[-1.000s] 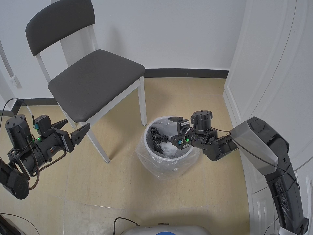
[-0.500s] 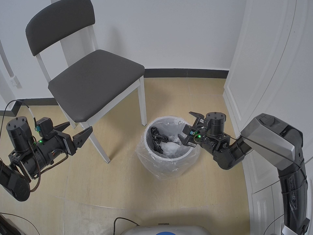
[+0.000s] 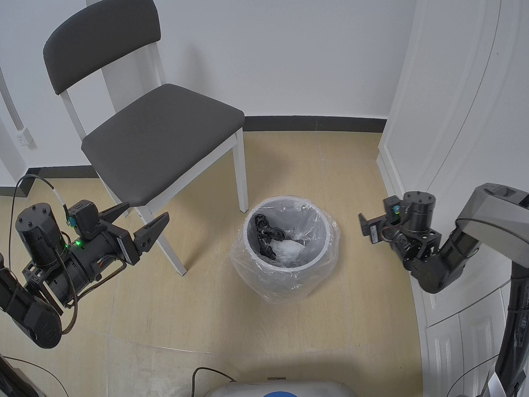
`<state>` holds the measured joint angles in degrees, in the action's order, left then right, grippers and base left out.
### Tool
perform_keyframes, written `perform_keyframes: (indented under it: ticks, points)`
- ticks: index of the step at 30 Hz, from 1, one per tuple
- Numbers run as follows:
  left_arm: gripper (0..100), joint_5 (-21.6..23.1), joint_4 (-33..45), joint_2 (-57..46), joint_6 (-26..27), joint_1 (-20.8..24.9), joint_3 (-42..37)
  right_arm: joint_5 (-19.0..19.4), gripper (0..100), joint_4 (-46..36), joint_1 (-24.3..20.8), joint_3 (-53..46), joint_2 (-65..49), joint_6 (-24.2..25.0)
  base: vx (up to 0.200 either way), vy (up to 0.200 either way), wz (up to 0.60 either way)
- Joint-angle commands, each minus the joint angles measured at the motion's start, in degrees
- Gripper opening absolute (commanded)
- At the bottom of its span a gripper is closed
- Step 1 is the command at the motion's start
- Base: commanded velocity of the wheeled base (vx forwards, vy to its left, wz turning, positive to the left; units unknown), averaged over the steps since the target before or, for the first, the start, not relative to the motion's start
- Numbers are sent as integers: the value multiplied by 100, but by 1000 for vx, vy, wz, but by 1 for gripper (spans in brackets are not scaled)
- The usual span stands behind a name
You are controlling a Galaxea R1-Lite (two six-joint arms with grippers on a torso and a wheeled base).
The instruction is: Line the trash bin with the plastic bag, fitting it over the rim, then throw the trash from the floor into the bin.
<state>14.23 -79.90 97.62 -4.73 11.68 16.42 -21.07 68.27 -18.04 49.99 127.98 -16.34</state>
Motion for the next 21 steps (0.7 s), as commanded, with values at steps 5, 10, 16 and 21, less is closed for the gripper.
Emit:
perform_keyframes:
  ticks: [5, 10, 16, 21]
  points:
    - [100, -465, -782, 802, -46, 300, 98, -179, 100, 38, 837, -411, -1047, 1264, 0, 0, 0]
    - [100, -930, -641, 996, -10, 634, 731, -407, 100, -42, 855, -473, -1179, 1985, 0, 0, 0]
    - [100, -1220, 352, 662, 95, 476, 1162, -416, 100, -964, 855, -482, -1504, 2521, 0, 0, 0]
    - [100, -1396, 1565, 178, 95, 98, 1566, -372, 100, -1984, 1031, -121, -1926, 2592, 0, 0, 0]
